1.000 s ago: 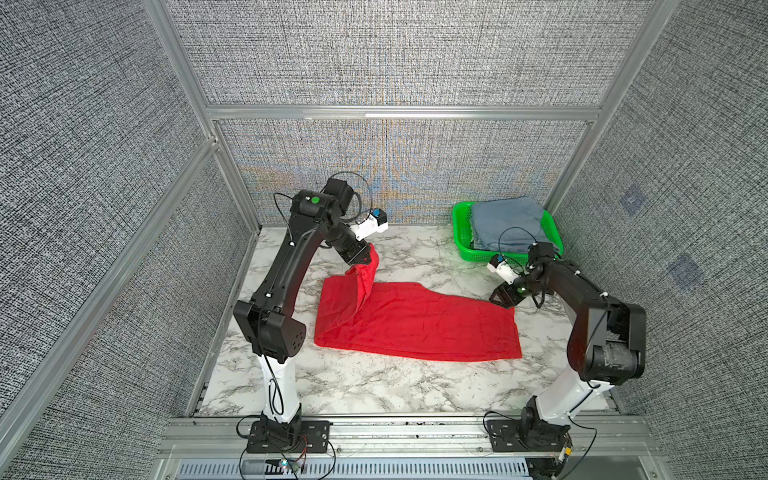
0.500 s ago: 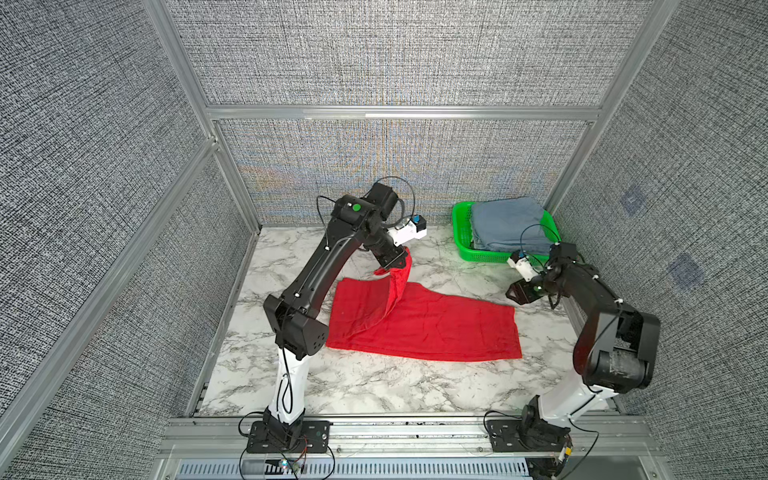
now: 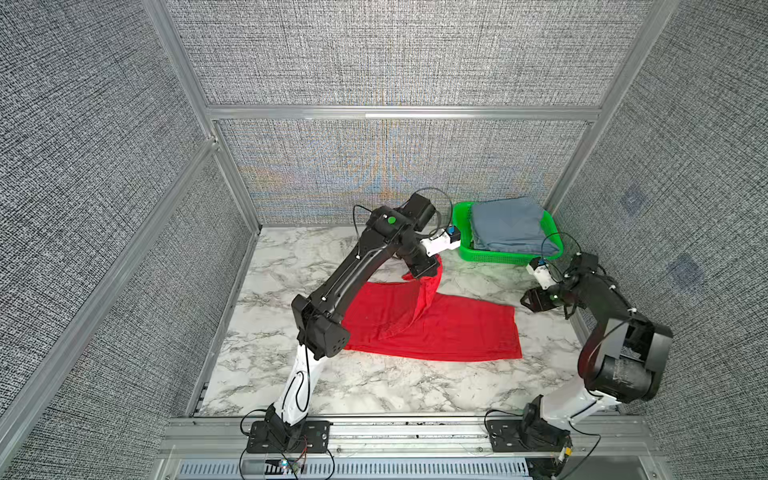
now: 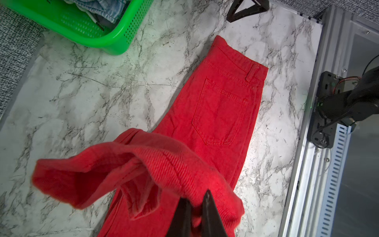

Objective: Roll up the long pants
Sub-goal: Fold the long pant at the center of the board.

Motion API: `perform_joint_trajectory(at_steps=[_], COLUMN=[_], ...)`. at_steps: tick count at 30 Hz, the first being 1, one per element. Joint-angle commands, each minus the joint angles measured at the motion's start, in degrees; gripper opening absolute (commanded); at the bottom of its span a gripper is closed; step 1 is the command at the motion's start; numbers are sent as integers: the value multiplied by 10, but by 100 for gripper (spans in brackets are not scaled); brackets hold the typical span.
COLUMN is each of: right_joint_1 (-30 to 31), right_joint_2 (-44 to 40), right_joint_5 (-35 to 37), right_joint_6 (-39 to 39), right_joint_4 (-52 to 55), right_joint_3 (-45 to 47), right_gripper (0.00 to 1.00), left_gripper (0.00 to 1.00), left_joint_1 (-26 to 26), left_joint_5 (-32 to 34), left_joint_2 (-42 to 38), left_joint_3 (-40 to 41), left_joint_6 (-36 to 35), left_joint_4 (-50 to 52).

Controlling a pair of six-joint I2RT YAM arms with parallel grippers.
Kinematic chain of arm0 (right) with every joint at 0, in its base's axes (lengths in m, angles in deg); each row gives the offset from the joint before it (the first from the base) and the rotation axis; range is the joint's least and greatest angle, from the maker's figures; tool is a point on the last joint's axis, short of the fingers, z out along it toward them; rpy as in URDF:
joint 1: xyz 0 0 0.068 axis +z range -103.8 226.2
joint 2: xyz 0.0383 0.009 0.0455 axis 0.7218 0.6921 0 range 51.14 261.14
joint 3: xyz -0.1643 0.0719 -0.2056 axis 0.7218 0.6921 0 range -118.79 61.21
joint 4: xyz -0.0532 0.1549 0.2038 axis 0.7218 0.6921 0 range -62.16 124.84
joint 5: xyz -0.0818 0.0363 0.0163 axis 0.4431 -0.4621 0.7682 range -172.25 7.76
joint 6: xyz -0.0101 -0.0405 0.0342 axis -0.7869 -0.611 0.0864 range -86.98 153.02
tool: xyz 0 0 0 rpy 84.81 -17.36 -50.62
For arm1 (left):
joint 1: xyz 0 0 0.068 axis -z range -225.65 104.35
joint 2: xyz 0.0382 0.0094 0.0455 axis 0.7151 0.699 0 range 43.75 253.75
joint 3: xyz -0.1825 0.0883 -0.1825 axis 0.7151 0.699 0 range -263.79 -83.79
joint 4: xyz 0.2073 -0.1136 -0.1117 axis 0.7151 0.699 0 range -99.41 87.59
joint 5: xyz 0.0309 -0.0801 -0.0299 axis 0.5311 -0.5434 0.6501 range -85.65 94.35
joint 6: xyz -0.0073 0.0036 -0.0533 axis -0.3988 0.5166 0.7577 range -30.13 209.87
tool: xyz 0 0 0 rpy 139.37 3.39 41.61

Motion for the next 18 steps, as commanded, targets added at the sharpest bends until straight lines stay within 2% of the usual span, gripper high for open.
perform_joint_trajectory(at_steps=[1, 18], right_joint_1=[-4, -17], right_joint_2=[-6, -14], right_joint_5=[-11, -23], right_joint_6=[-1, 3], right_joint_4=[-7, -10], right_joint_3=[6, 13], right_gripper=[69, 69], left_gripper=[2, 2], left_joint_1=[10, 74], left_joint_5=[4, 12], left_joint_2=[11, 63], left_joint_3=[-10, -16], left_joint_6=[12, 41], left_joint_4=[-39, -107])
